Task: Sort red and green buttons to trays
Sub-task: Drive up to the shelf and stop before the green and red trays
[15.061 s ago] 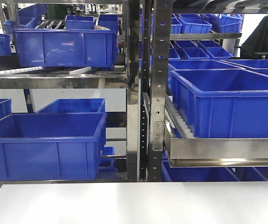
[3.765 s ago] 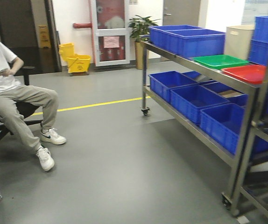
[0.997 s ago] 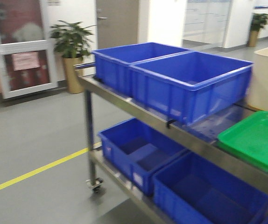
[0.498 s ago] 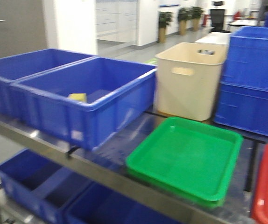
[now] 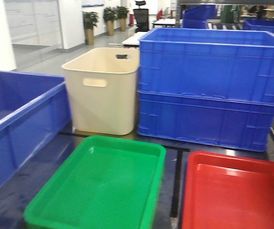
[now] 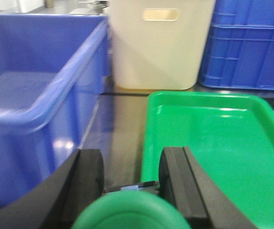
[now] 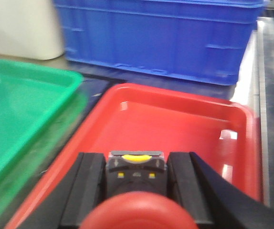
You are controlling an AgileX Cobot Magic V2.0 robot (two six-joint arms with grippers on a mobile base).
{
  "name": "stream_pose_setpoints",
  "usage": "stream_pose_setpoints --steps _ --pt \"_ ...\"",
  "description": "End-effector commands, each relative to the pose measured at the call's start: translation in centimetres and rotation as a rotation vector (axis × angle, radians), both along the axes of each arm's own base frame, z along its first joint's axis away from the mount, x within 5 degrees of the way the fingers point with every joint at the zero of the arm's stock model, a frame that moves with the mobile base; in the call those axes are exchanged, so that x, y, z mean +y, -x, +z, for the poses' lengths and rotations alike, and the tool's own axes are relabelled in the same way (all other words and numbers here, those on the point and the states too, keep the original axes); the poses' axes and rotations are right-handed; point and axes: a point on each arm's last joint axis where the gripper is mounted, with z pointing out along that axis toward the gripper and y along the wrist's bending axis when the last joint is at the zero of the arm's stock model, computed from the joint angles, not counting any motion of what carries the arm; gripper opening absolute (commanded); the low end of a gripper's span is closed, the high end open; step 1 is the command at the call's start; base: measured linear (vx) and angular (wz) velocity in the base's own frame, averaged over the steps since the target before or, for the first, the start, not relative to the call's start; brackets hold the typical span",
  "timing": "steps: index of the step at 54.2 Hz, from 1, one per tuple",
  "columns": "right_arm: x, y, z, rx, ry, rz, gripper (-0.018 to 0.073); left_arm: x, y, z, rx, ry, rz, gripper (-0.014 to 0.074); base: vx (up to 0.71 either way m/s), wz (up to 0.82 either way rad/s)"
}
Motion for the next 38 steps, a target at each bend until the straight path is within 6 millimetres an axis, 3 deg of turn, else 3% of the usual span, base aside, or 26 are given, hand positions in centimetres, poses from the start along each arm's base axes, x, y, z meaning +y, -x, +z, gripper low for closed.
stream_pose_setpoints --steps 1,38 --pt "0.13 -0.04 2.00 -0.125 0.003 0.021 -0.0009 0.03 0.05 2.02 -0.120 0.026 0.007 -0.0003 0.18 -0.38" --pt "0.13 -0.04 2.00 -0.125 0.003 0.021 -0.0009 0.03 0.05 2.02 -0.120 0.026 0.007 -0.0003 0.11 -0.24"
